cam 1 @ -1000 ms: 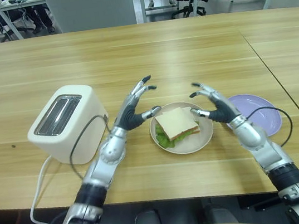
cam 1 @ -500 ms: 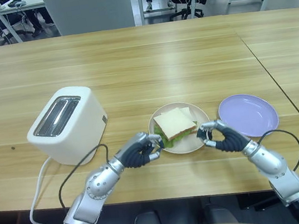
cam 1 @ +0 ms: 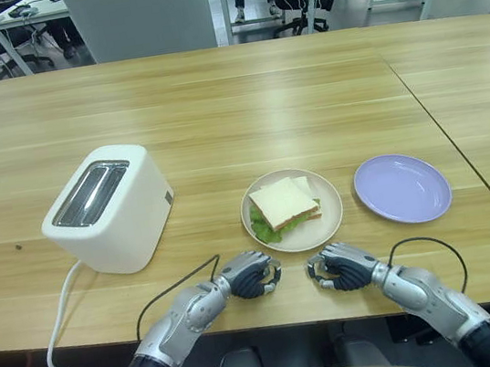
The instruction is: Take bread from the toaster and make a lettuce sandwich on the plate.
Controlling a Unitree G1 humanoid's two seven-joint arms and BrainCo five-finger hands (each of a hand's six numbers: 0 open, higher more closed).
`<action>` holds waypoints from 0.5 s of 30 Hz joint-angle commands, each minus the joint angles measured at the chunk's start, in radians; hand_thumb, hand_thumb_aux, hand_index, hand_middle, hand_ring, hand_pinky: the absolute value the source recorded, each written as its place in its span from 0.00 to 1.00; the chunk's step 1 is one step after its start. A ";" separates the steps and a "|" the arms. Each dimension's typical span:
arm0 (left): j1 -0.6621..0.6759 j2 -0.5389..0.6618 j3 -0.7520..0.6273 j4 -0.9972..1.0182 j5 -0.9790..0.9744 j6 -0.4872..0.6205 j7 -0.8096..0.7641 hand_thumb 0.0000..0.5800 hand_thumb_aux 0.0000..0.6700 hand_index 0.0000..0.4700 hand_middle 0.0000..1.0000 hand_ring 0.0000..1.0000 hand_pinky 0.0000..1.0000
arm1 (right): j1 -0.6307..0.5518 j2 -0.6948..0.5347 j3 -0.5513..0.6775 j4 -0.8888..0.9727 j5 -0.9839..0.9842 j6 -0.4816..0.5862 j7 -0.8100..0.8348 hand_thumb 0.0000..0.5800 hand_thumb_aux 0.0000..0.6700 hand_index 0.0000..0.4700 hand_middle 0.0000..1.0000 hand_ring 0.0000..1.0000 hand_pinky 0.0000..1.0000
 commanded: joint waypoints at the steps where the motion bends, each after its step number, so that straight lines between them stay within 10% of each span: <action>1: -0.059 -0.021 -0.064 0.173 0.107 0.047 0.040 1.00 1.00 0.98 1.00 1.00 1.00 | -0.078 0.030 0.061 0.184 -0.078 0.032 -0.066 1.00 1.00 0.98 1.00 1.00 1.00; 15: -0.532 -0.138 -0.095 0.603 0.295 0.272 0.606 1.00 1.00 0.98 1.00 1.00 1.00 | -0.546 0.106 0.079 0.600 -0.159 0.169 -0.565 1.00 1.00 0.98 0.91 0.91 0.91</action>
